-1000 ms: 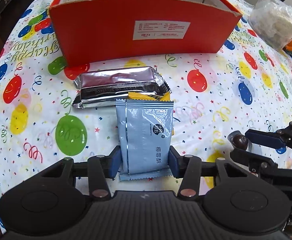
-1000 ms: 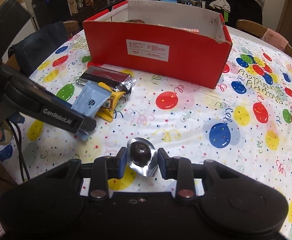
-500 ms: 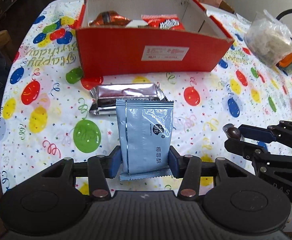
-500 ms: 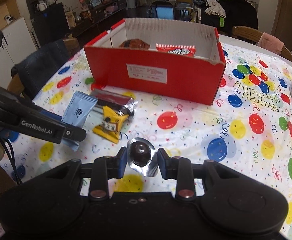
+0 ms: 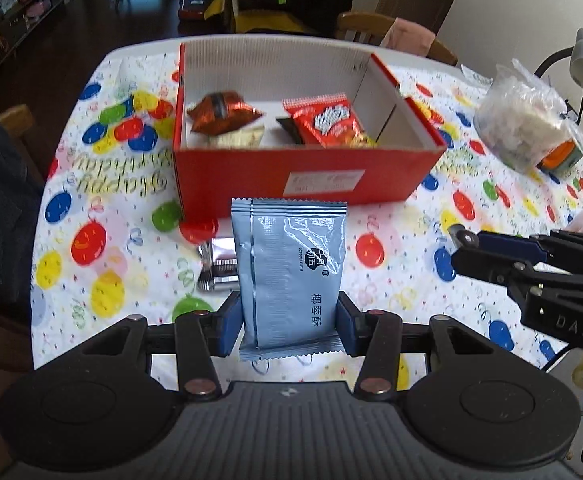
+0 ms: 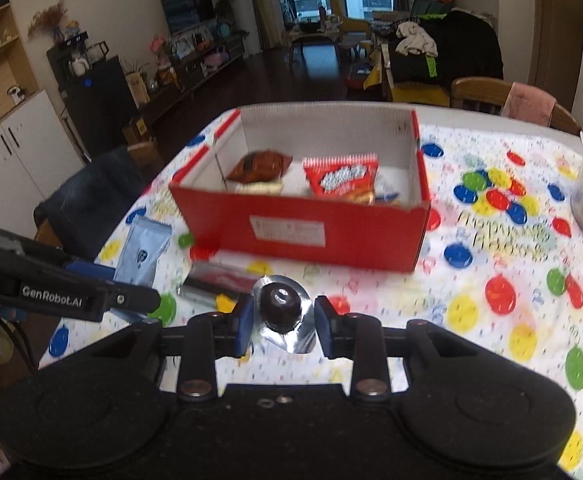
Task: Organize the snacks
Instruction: 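Lift the blue packet and chocolate ball and carry them into the red box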
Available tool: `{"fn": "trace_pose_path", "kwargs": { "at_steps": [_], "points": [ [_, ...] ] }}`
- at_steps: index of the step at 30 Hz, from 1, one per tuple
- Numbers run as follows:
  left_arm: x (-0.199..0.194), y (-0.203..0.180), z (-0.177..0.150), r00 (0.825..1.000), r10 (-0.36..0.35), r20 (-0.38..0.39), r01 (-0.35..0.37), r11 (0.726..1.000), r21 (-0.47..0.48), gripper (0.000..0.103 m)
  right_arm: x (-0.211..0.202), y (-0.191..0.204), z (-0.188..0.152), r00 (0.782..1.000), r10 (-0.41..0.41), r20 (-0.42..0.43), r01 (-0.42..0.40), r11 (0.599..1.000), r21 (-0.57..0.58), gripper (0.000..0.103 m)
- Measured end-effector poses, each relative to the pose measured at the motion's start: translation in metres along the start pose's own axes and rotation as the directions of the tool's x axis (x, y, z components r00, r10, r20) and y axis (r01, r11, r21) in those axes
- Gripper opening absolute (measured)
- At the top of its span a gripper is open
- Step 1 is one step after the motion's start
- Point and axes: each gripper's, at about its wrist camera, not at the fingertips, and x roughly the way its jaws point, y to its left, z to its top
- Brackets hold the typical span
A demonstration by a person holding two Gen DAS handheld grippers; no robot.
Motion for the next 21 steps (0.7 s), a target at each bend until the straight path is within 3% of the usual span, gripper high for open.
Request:
{"fn": "trace_pose_path", "kwargs": {
  "at_steps": [13, 21],
  "points": [
    [-0.012, -0.01, 0.06, 0.995, 0.029, 0.096, -0.034, 0.998, 0.05, 0.048, 0.008, -0.013, 0.067, 0.995, -0.034, 0.097, 0.035, 0.999, -0.008, 0.03],
    [0.001, -0.013, 0.098, 0.991, 0.068, 0.117, -0.075, 0.996, 0.05, 0.048, 0.028, -0.03, 0.103, 0.993, -0.049, 0.105, 0.049, 0.999, 0.005, 0.03]
  ]
}}
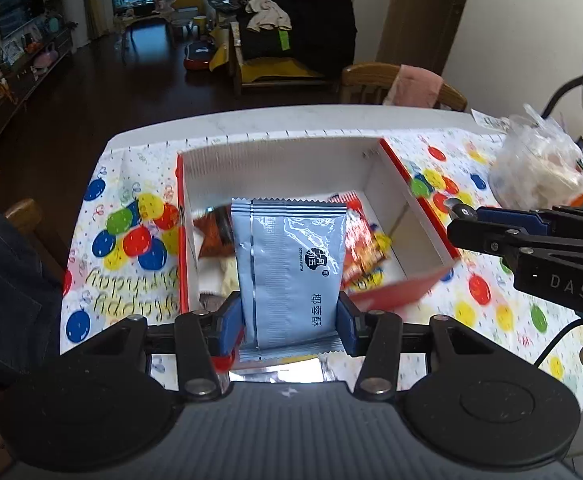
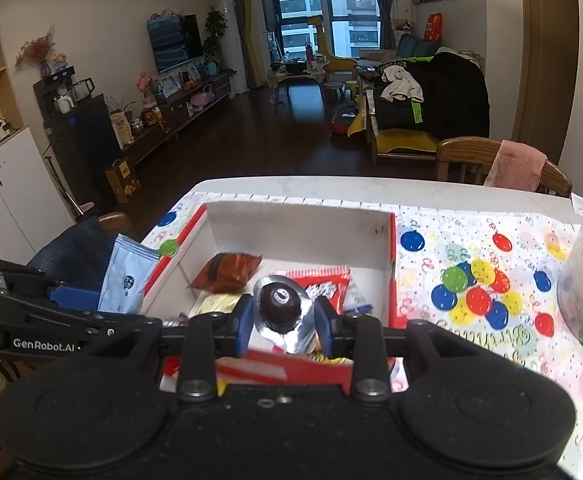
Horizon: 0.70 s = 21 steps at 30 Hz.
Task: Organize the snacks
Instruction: 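Lift the blue packet and chocolate ball and carry them into the red box, then open both grippers to drop the blue packet and chocolate ball in the box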
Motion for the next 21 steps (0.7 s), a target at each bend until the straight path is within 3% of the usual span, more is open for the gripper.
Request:
{"fn": "trace_pose_path", "kwargs": {
  "at_steps": [11, 21],
  "points": [
    [0.049, 0.014, 0.042, 0.997, 0.037, -0.071, -0.042, 0.997, -0.071, 0.048, 0.05, -0.023, 0.037, 0.998, -0.017, -0.055, 0.02, 0.998, 0.053, 0.031],
    [0.105, 0.031, 0.058, 0.979, 0.059, -0.197, -0.091, 0.983, -0.159, 0.048, 0.128, -0.028, 0.062, 0.984, -0.032, -0.173, 0.032, 0.999, -0.004, 0.031]
  ]
}}
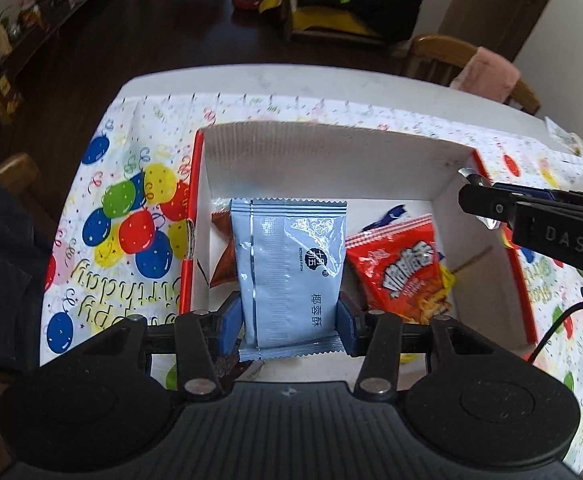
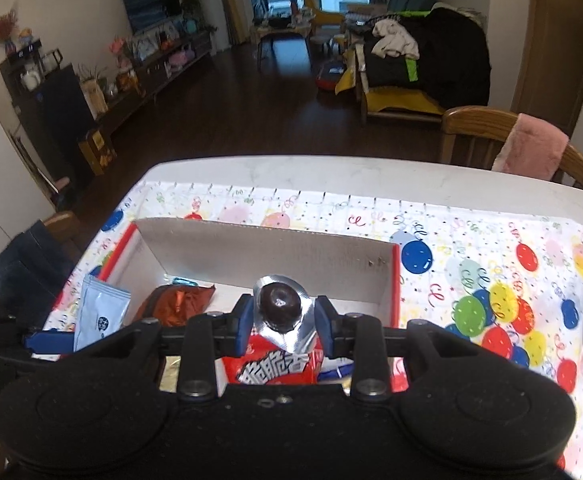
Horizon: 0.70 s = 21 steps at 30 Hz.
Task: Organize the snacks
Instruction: 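Open both grippers to drop the blue packet and chocolate ball in the box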
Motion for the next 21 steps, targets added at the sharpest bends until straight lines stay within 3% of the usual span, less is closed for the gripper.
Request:
{"fn": "trace_pose_path", "kwargs": {
  "at_steps": [11, 21],
  "points": [
    [0.043, -0.001, 0.012, 0.993, 0.045, -0.113, -0.046, 0.999, -0.008, 0.048, 0.074, 0.001, 0.014, 0.989, -0.02, -0.149, 0.008, 0.996, -0.083, 0.031],
    [0.062, -0.005, 0.015, 0.984, 0.082, -0.158, -0.078, 0.996, 0.032, 0.048, 0.096, -0.002, 0.01, 0.979, -0.029, -0.203, 0.003, 0.992, -0.124, 0.032]
  ]
}}
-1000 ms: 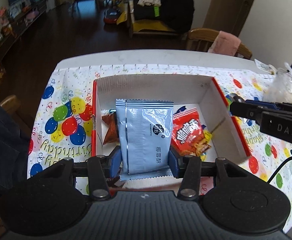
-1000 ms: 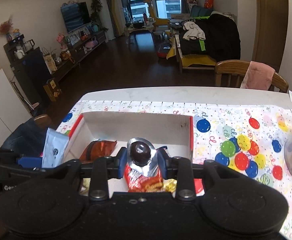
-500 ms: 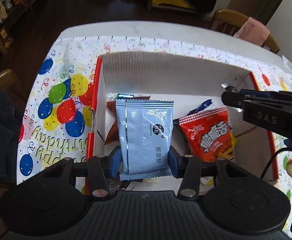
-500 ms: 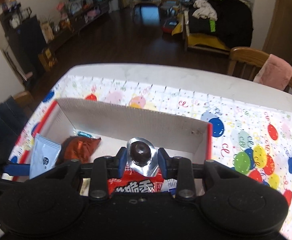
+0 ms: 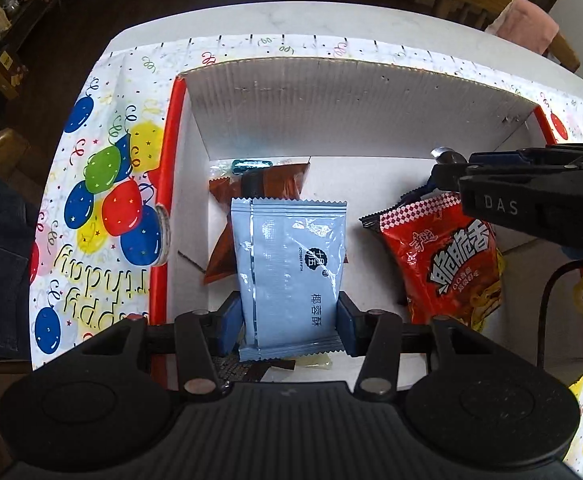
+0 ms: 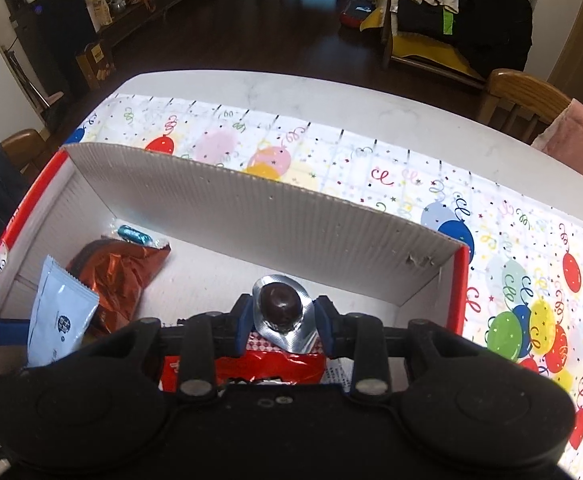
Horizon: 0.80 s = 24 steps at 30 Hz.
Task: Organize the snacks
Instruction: 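Open both grippers to drop the blue packet and chocolate ball in the box, then lift both grippers out of the box and return over the silver bar and yellow packet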
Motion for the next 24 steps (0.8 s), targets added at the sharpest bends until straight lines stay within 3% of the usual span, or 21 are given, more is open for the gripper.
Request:
{"fn": "trace_pose_path", "kwargs": {
  "at_steps": [8, 11, 15, 24],
  "points": [
    [0.002, -0.002, 0.0, 1.0, 0.024, 0.002, -0.024, 1.0, 0.017, 0.048, -0.007, -0.005, -0.002, 1.0, 0.018, 0.013, -0.018, 1.0, 0.006, 0.035],
    [0.001, -0.002, 0.001, 1.0, 0.015, 0.004, -0.015, 1.0, 0.011, 0.048, -0.014, -0.008, -0.003, 0.999, 0.033, 0.026, -0.033, 0.999, 0.018, 0.04],
    [-0.005, 0.0, -0.001, 1.0, -0.002, 0.025, 0.002, 1.0, -0.003, 0.057, -0.037, -0.009, -0.009, 0.997, 0.049, 0.064, -0.05, 0.998, 0.022, 0.044],
    [-0.033, 0.003, -0.018, 0.993, -0.06, 0.104, 0.06, 0.998, -0.001, 0.061, -0.085, -0.006, -0.031, 0.988, 0.069, 0.139, -0.076, 0.996, 0.045, 0.056]
  ]
}}
